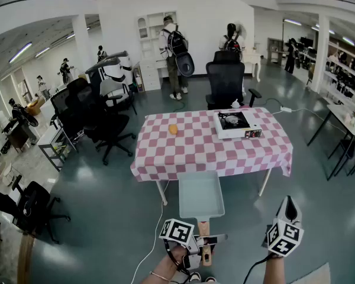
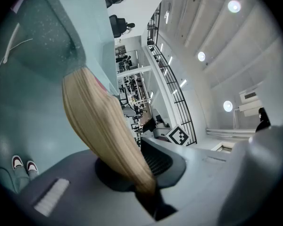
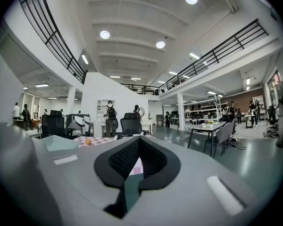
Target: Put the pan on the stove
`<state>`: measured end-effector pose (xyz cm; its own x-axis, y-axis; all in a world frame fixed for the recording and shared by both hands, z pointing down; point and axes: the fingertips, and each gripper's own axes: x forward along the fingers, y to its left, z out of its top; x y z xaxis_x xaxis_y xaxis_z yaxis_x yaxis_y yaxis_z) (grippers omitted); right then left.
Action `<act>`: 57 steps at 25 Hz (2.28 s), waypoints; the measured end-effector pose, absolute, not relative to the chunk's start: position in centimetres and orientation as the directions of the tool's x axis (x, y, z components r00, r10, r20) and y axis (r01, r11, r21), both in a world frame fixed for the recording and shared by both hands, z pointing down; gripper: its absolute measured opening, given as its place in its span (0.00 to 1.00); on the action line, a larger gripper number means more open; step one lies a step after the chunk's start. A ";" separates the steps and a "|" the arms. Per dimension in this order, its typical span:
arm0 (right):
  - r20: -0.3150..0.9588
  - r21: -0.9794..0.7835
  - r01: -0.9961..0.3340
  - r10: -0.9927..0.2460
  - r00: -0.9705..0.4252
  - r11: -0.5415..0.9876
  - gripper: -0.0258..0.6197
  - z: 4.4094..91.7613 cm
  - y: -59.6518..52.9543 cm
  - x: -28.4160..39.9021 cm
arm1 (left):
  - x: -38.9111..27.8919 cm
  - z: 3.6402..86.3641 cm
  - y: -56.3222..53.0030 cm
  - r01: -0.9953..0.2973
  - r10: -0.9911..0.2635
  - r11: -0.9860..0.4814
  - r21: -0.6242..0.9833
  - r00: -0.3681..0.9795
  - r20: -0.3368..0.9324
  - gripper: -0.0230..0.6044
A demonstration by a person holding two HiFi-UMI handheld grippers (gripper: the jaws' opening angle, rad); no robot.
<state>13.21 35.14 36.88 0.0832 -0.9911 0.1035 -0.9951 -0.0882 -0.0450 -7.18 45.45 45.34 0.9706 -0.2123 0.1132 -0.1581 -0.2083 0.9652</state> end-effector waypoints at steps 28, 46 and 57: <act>0.163 -0.106 -0.980 -0.975 0.151 -0.169 0.05 39.1 35.8 10.0 | -12.4 46.0 44.7 -0.153 -0.119 -0.229 0.961 0.985 0.128 0.08; 0.208 -0.134 -0.966 -0.959 0.191 -0.221 0.05 41.4 27.3 14.3 | -8.3 47.0 36.0 -0.161 -0.055 -0.207 0.965 0.987 0.153 0.08; 0.220 -0.142 -0.961 -0.954 0.202 -0.236 0.05 41.7 17.5 20.8 | -2.2 46.4 26.4 -0.156 -0.043 -0.194 0.969 0.988 0.151 0.08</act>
<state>20.80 17.48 41.70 0.2020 -0.9544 0.2200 -0.9613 -0.2362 -0.1416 -2.16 26.38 46.36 0.9877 -0.0428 0.1506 -0.1560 -0.1940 0.9685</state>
